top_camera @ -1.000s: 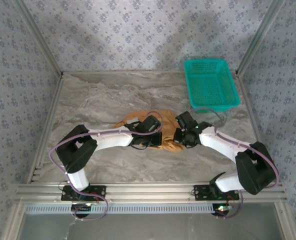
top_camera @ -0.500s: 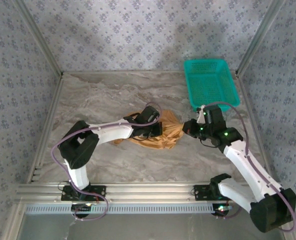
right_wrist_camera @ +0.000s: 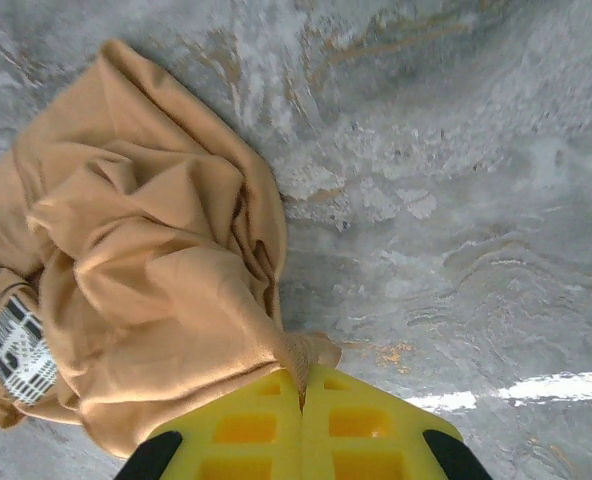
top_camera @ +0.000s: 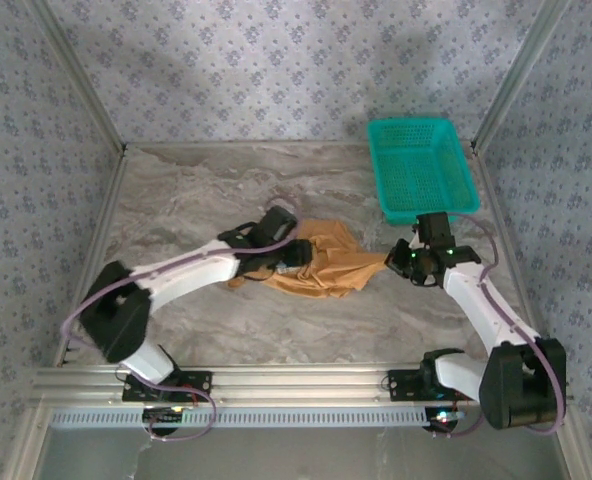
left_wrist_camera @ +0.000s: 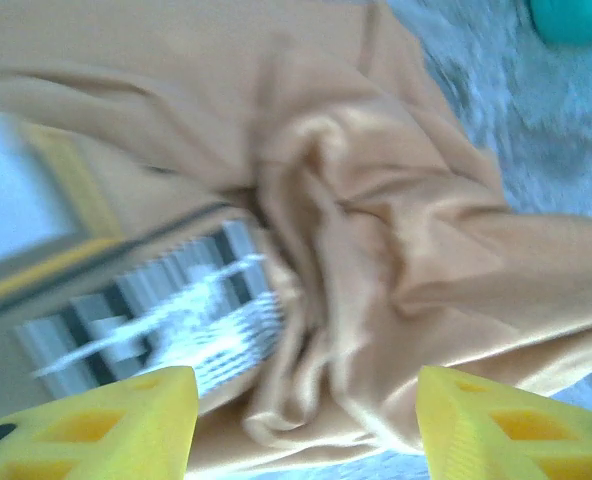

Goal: Fold the inside-out t-shirt

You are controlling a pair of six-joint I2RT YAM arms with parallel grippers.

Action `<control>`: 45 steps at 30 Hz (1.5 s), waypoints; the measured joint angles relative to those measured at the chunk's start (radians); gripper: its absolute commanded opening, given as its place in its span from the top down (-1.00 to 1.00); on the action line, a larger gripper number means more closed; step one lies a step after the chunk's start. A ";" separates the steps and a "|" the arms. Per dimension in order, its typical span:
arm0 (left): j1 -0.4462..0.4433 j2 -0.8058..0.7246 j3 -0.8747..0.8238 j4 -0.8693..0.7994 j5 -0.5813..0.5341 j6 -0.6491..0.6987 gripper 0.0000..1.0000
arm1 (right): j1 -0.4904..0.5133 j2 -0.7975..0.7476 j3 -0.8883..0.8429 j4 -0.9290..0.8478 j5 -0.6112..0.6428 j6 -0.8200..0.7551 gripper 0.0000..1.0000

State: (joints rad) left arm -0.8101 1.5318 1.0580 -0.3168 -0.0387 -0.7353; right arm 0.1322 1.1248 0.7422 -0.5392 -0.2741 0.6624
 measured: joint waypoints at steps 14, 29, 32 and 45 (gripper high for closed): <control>0.351 -0.334 -0.423 -0.124 -0.028 -0.004 -0.18 | -0.069 -0.074 0.071 -0.036 -0.014 -0.002 1.00; 0.372 -0.134 -0.451 0.060 0.069 -0.089 1.00 | -0.069 -0.047 0.101 -0.036 -0.056 -0.002 1.00; 0.394 -0.139 -0.418 0.052 0.091 -0.069 1.00 | -0.081 -0.020 0.162 -0.069 -0.075 -0.002 1.00; 0.786 -0.495 0.200 -0.135 0.150 0.032 1.00 | -0.259 0.044 0.790 -0.203 -0.166 -0.050 1.00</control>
State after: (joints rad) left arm -0.0242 1.0367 1.2575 -0.4515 0.1112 -0.7029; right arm -0.1268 1.1690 1.5318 -0.7425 -0.4404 0.6121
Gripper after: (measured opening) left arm 0.039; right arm 0.046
